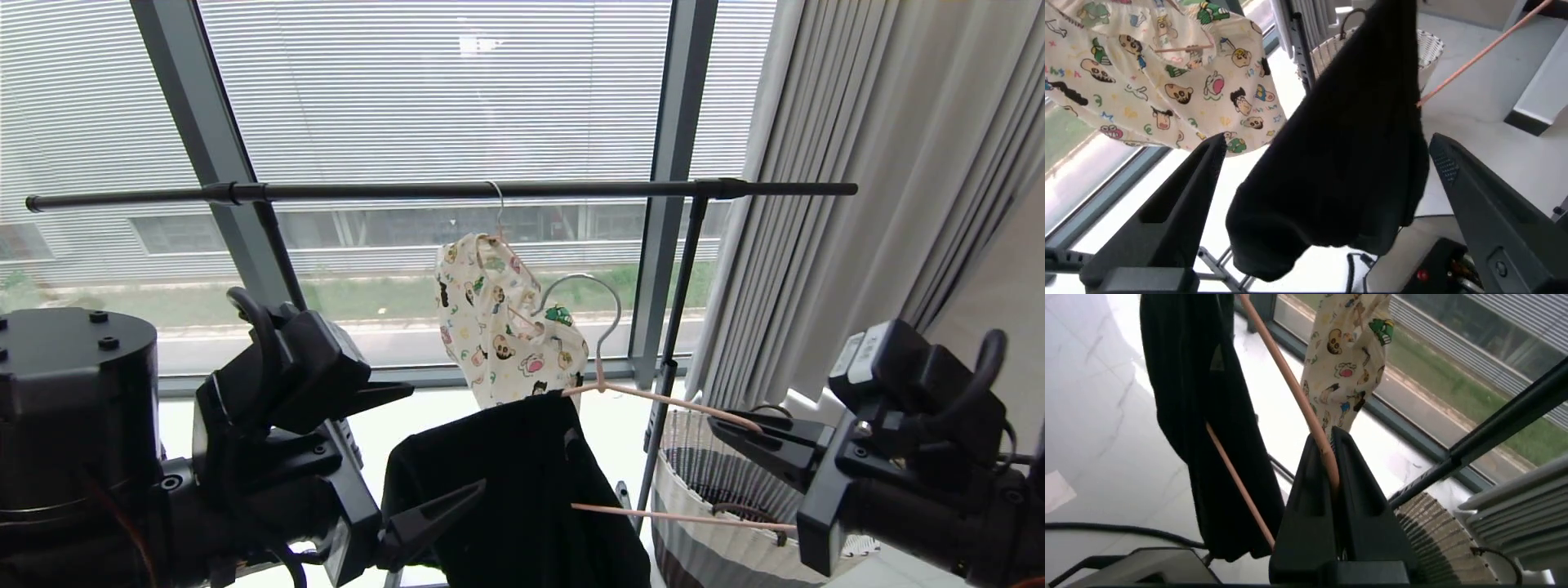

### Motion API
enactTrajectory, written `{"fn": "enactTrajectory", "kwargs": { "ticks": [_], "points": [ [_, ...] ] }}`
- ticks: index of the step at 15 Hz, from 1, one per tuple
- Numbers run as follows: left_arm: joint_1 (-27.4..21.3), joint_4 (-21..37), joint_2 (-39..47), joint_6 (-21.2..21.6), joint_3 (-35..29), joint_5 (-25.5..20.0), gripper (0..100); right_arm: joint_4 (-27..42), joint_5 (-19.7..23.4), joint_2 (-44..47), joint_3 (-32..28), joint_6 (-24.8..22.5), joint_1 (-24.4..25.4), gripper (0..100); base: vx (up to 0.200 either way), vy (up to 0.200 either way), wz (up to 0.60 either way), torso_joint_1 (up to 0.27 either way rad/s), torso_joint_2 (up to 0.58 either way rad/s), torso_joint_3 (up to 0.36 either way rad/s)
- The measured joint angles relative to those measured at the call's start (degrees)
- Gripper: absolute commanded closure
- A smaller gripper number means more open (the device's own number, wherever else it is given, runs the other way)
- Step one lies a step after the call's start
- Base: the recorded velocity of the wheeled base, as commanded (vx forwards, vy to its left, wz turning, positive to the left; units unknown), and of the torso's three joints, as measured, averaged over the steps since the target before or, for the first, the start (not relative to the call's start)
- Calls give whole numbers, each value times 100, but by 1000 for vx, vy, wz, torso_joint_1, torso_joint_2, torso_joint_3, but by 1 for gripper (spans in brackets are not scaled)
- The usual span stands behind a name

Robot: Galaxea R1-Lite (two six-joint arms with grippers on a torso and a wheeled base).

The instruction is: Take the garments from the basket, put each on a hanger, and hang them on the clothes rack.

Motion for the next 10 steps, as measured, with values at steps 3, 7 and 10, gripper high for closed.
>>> {"fn": "enactTrajectory", "kwargs": {
  "ticks": [3,7,10],
  "points": [
    [9,-241,184,29,33,-15,0,0,2,-267,104,-63,166,100,0,0,0,0,0,0],
    [-107,-304,278,30,57,-33,0,4,-15,-334,41,-68,606,100,0,0,0,0,0,0],
    [-151,-304,291,219,145,-41,0,28,-20,-324,-100,-71,766,100,0,0,0,0,0,0]
  ]
}}
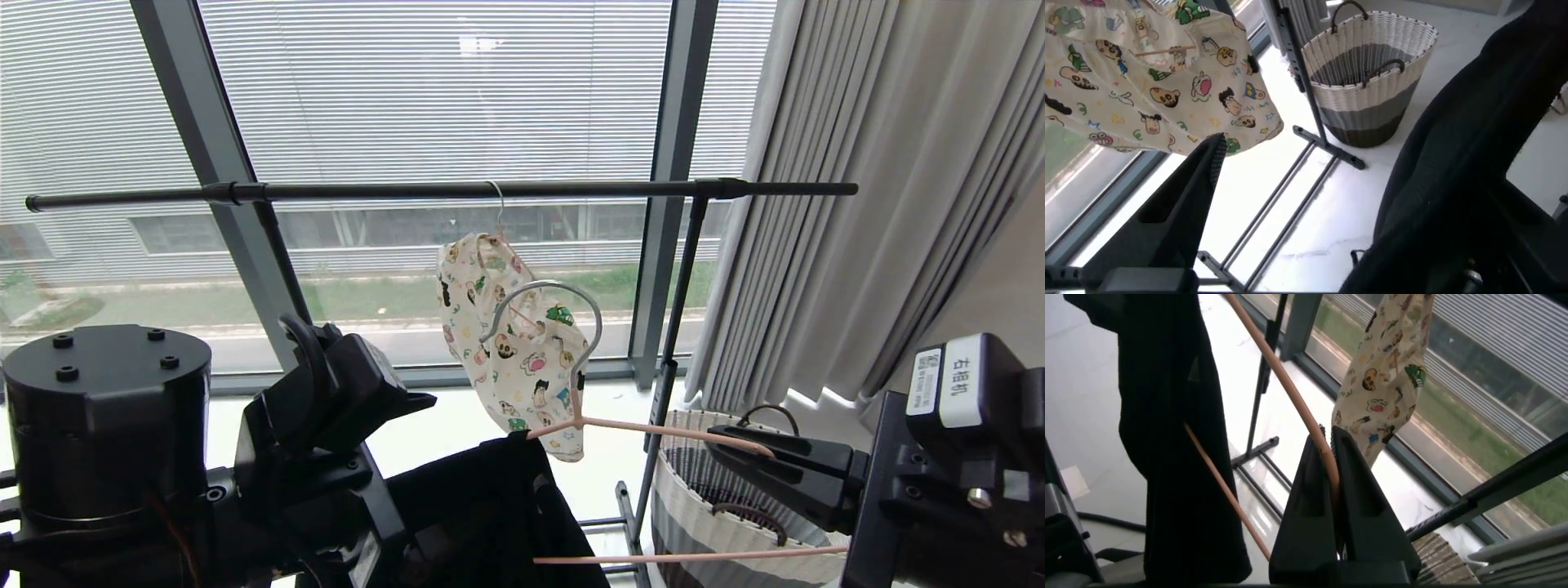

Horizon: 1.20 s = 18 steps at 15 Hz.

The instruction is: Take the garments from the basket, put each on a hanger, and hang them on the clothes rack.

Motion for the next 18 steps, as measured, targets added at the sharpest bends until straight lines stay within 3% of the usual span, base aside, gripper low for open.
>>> {"fn": "enactTrajectory", "kwargs": {
  "ticks": [1,2,13,14,18],
  "points": [
    [-28,5,1,18,30,2,0,13,-2,11,-49,-2,52,100,0,0,0,0,0,0],
    [-39,5,1,18,44,0,100,16,-4,22,-77,-4,102,100,0,0,0,0,0,0],
    [-28,18,-167,27,207,-446,100,11,-17,423,-452,0,271,100,0,0,0,0,0,0],
    [-23,13,-176,27,213,-449,100,29,-20,432,-460,0,271,0,0,0,0,0,0,0],
    [105,-17,-143,29,221,-433,100,104,-90,438,-446,13,139,0,0,0,0,0,0,0]
  ]
}}
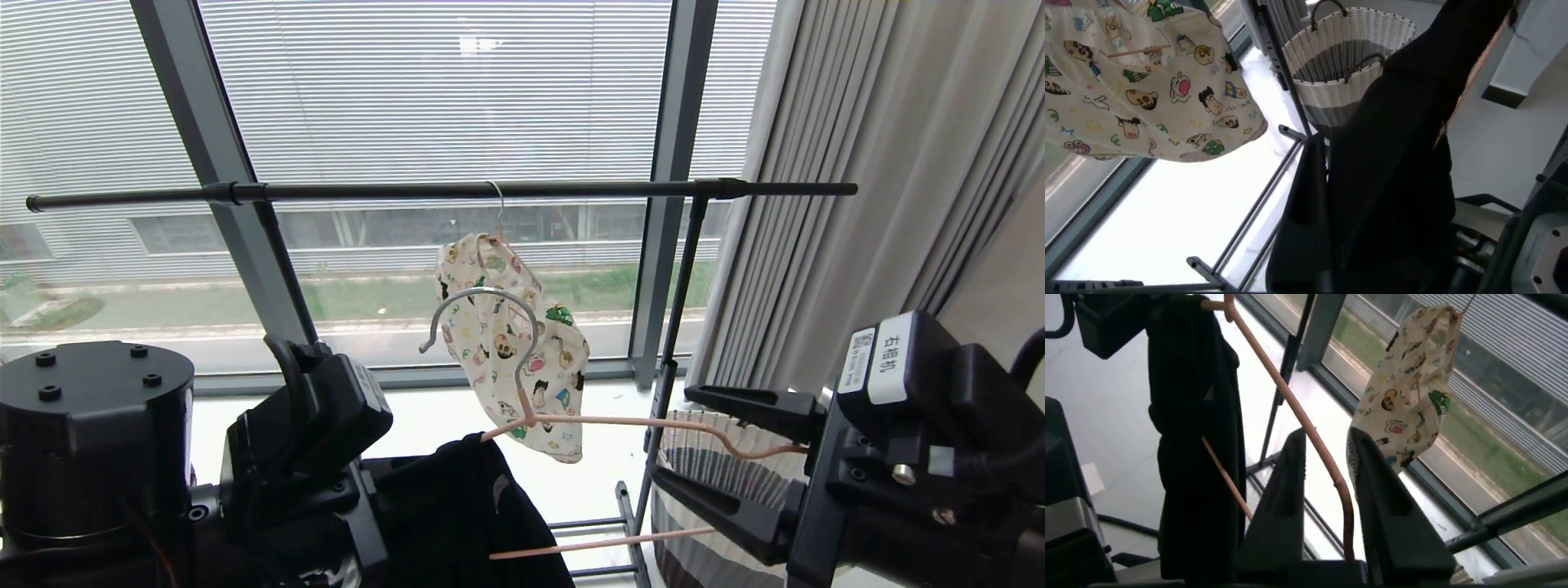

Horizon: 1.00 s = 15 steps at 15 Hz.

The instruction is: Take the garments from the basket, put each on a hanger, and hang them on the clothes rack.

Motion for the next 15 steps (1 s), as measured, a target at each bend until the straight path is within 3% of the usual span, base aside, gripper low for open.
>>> {"fn": "enactTrajectory", "kwargs": {
  "ticks": [4,10,12,14,15],
  "points": [
    [394,2,7,406,107,44,100,17,-24,-13,11,-13,-850,0,0,0,0,0,0,0],
    [1587,6,157,477,172,558,100,27,-35,38,212,-74,-1045,0,0,0,0,0,0,0],
    [1896,6,212,90,30,884,100,9,-37,223,218,96,-1042,0,0,0,0,0,0,0],
    [1946,9,234,-720,-243,931,100,-40,-50,472,160,728,-709,0,0,0,0,0,0,0],
    [1946,9,243,-851,-380,934,100,-60,-77,661,69,1101,-458,0,0,0,0,0,0,0]
  ]
}}
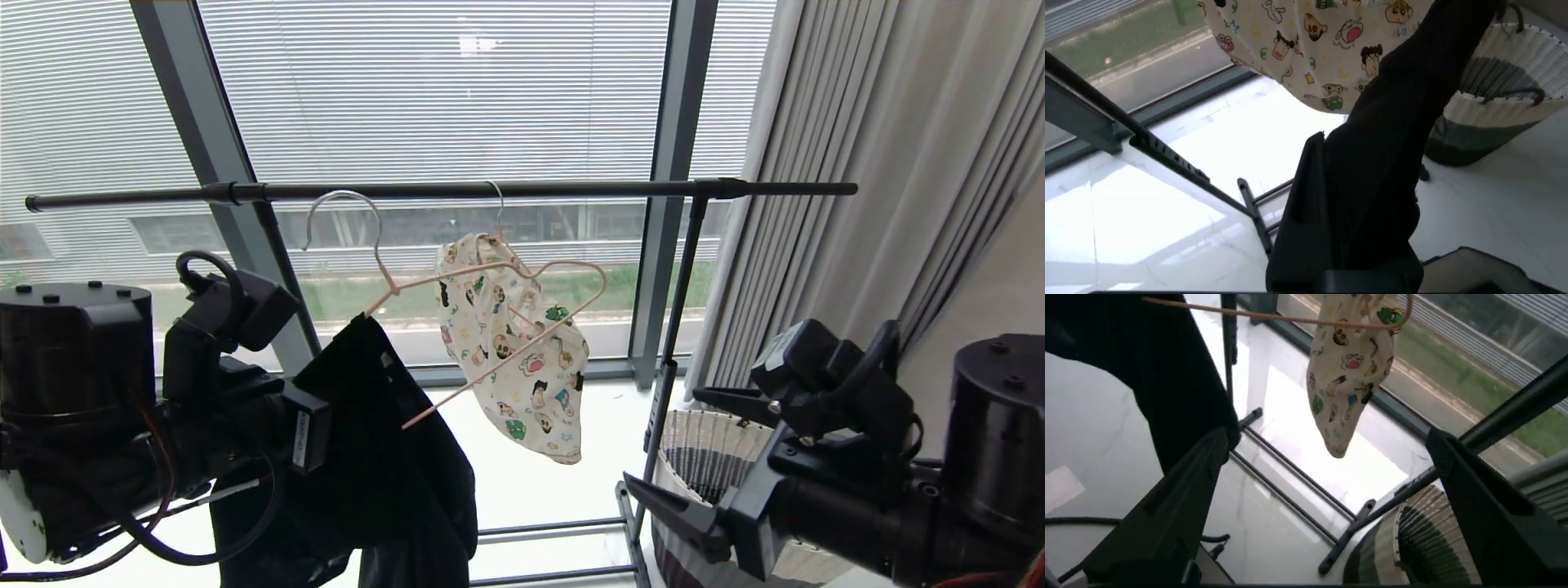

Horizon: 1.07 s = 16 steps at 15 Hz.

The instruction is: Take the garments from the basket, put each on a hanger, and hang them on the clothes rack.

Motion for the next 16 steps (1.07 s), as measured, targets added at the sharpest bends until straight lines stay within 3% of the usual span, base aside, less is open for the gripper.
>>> {"fn": "enactTrajectory", "kwargs": {
  "ticks": [5,7,10,14,16],
  "points": [
    [-328,2,-124,-4,-236,-407,100,-252,-356,1276,-952,828,494,0,0,0,0,0,0,0],
    [-479,6,-168,2,-267,-449,100,-340,-741,1864,-1492,992,588,0,0,0,0,0,0,0],
    [-513,5,-194,-2,-324,-444,100,-402,-923,2402,-1947,1046,649,0,0,0,0,0,0,0],
    [-690,5,-229,-13,-369,-435,100,-406,-942,2660,-2098,1050,741,0,0,0,0,0,0,0],
    [-817,6,-288,-11,-369,-433,100,-406,-1180,2765,-2225,1057,719,0,0,0,0,0,0,0]
  ]
}}
